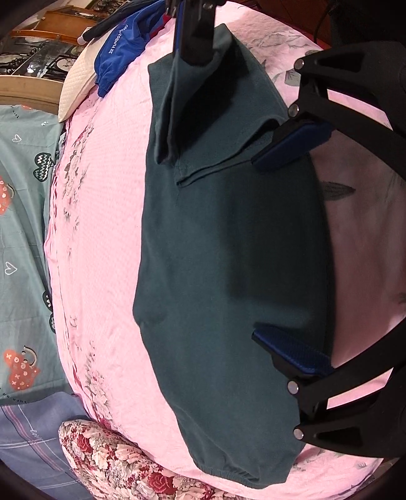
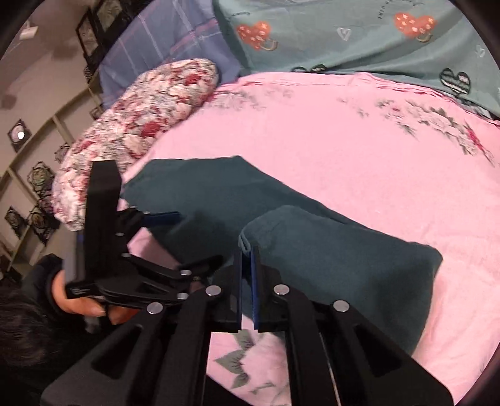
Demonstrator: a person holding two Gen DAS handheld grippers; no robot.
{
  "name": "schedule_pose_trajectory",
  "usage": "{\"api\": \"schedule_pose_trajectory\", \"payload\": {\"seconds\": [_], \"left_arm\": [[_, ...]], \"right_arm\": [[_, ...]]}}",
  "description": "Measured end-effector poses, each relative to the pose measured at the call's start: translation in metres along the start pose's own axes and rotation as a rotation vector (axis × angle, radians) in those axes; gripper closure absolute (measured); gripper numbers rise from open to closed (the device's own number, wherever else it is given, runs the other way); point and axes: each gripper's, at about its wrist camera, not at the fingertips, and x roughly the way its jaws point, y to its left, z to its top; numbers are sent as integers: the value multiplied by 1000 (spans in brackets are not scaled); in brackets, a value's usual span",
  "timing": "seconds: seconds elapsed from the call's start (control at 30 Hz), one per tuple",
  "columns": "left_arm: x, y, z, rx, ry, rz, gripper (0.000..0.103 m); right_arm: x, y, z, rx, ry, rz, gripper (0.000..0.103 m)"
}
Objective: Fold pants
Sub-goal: 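Fold the held leg end over toward the waistband with the right tool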
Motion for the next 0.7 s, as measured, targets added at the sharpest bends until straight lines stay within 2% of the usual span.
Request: {"api": "schedule_pose_trajectory", "payload": {"seconds": [0.17,0.27,0.3,0.33,0.43,0.53,0.67,0.7], "left_arm": [[-10,17,-4,-37,-14,25,2],[-8,26,-7,-60,0,34,2],[-8,27,-7,-65,3,32,2],[-7,28,-7,-67,4,31,2],[-8,28,-7,-64,-3,27,2],[-8,27,-7,-60,-4,23,2],[-8,31,-7,-70,-5,27,2],[-9,31,-8,-72,-6,28,2]], "right_arm": [[31,17,-7,-59,85,15,98],[52,20,-15,-100,136,-41,96],[51,22,-17,-111,138,-52,94],[50,24,-18,-126,135,-61,85],[43,36,-18,-182,119,-85,70],[46,43,-19,-220,125,-113,69],[58,41,-19,-212,159,-134,69],[59,42,-21,-213,160,-139,72]]}}
